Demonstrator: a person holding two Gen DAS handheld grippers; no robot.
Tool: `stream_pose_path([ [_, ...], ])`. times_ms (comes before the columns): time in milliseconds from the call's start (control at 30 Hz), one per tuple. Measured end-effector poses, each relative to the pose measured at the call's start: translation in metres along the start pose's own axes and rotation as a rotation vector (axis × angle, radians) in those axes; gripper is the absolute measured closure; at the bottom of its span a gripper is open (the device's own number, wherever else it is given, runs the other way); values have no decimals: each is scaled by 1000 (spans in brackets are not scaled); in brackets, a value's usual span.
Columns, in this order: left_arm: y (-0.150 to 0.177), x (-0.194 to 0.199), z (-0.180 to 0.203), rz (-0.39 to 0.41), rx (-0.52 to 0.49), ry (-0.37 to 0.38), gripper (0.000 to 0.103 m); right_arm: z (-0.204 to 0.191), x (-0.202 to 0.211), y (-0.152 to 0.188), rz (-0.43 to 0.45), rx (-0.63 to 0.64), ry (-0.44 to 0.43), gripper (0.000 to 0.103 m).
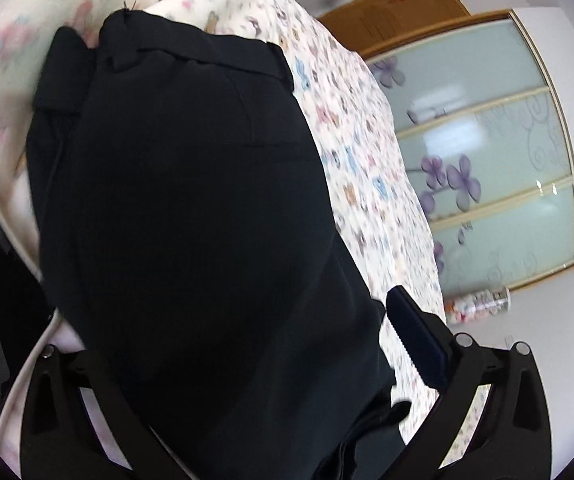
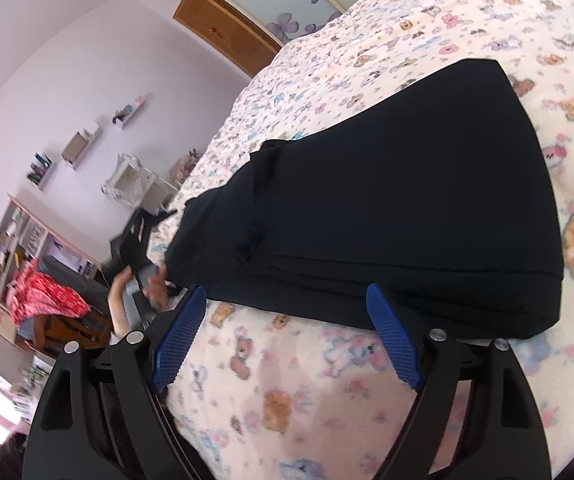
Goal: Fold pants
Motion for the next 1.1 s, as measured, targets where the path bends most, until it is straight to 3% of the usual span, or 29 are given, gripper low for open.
stream_pose_path([
  [133, -5, -4, -4, 30, 5, -7, 9, 7, 3, -3, 9, -22, -6, 19],
  [200, -7, 0, -4, 45, 3, -8, 25, 8, 4, -3, 12, -41, -20, 19],
  [267, -8, 6, -3, 66, -4, -14, 60, 9, 5, -3, 15, -50, -25, 19],
  [333, -10, 9, -4, 79, -28, -30, 80, 7, 7, -2, 19, -46, -25, 19],
  [367, -10, 10, -1, 80, -55, -36, 83, 6, 8, -2, 23, -42, -25, 19],
  [633, 6, 32, 57, 206, -397, -127, 89, 10, 24, -9, 71, -59, -29, 19],
  [800, 53, 36, 129, 275, -687, -129, 89, 22, 40, -16, 126, -106, -23, 19],
  [867, 96, 33, 162, 294, -877, -125, 89, 28, 46, -19, 148, -118, -13, 19],
  [933, 161, 19, 198, 279, -1150, -96, 89, 38, 55, -23, 188, -138, 16, 19],
  [1000, 240, 8, 214, 244, -1491, -63, 89, 54, 65, -28, 227, -180, 42, 19],
  [1033, 290, 3, 211, 228, -1718, -45, 89, 63, 70, -30, 245, -212, 54, 19],
  [1100, 372, -10, 174, 182, -2101, -46, 89, 85, 79, -32, 276, -295, 68, 19],
])
Point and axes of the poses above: each gripper's, at about its wrist camera, not at the fingertips, and x roughly against the way its jaws point, z to its right, y to its underside, the point moved 9 cm from there along -x, roughly the way its jaws point
